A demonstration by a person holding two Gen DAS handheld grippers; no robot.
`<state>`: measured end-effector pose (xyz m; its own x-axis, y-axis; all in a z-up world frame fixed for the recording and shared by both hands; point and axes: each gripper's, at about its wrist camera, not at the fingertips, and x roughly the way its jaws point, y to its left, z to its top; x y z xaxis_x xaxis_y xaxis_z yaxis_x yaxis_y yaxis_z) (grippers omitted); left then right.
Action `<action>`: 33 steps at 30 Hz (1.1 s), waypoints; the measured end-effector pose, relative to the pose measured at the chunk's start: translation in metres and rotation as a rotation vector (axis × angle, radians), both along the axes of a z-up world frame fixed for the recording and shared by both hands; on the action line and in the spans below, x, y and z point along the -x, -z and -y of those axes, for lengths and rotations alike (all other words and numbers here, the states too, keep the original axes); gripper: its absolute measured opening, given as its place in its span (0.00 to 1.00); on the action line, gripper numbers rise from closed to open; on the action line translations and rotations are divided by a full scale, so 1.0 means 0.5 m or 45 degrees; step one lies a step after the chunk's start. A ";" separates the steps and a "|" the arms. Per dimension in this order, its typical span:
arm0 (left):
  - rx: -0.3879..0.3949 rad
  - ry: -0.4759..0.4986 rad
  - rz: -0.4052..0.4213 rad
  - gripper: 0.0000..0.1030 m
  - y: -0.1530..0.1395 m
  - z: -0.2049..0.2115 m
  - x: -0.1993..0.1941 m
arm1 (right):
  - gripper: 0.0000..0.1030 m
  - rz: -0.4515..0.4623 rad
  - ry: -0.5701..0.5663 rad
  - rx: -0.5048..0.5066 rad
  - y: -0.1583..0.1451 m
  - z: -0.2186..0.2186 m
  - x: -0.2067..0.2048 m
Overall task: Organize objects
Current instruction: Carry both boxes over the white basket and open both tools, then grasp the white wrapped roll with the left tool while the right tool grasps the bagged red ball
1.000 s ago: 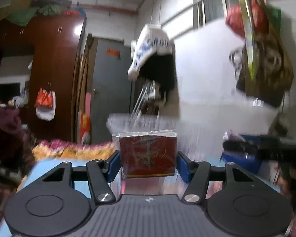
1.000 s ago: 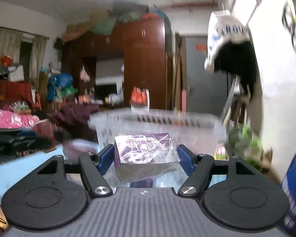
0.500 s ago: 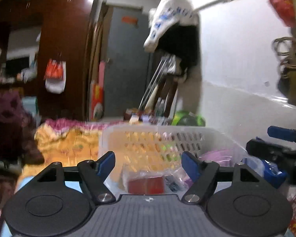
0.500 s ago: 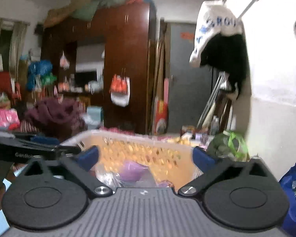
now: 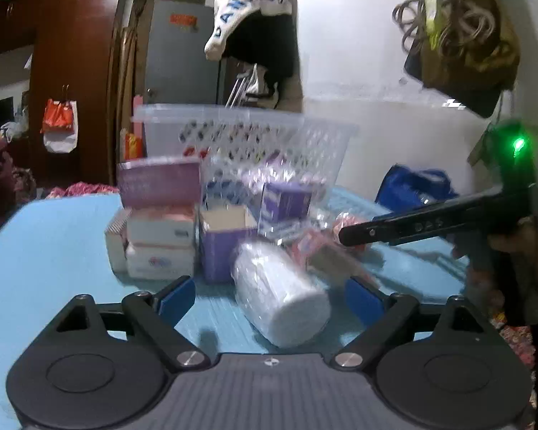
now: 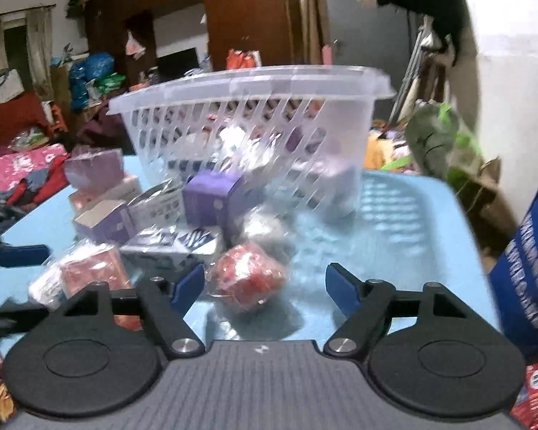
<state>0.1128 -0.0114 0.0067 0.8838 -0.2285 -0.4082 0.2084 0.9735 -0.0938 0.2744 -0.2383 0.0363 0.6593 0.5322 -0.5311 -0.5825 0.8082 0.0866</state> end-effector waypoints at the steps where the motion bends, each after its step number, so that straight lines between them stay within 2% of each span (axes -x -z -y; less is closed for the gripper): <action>1: -0.004 -0.003 -0.014 0.91 0.006 0.005 -0.003 | 0.73 0.000 -0.015 0.015 0.005 -0.007 0.007; 3: -0.022 0.001 -0.040 0.90 0.017 0.013 -0.014 | 0.64 0.018 -0.019 0.037 0.007 -0.017 0.017; 5: -0.044 -0.025 -0.034 0.84 0.025 0.026 -0.007 | 0.58 0.032 -0.032 0.035 0.010 -0.014 0.022; 6: -0.060 -0.043 -0.030 0.76 0.025 0.027 -0.005 | 0.52 0.032 -0.045 0.028 0.012 -0.008 0.030; 8: -0.063 -0.050 -0.022 0.67 0.026 0.028 -0.002 | 0.48 0.025 -0.051 0.004 0.018 -0.002 0.034; 9: -0.052 -0.053 -0.016 0.56 0.027 0.026 0.000 | 0.47 0.027 -0.048 -0.007 0.018 0.007 0.035; 15: -0.051 -0.090 0.059 0.56 0.033 0.019 0.022 | 0.45 0.084 -0.046 -0.067 0.014 0.027 0.053; 20: -0.038 -0.063 0.157 0.56 0.040 0.009 0.053 | 0.45 0.148 -0.021 -0.186 0.012 0.058 0.068; 24: -0.031 -0.059 0.237 0.56 0.039 -0.002 0.069 | 0.45 0.198 -0.001 -0.165 0.009 0.053 0.077; 33: 0.009 -0.065 0.315 0.56 0.033 -0.029 0.082 | 0.45 0.269 0.027 -0.195 0.007 0.060 0.092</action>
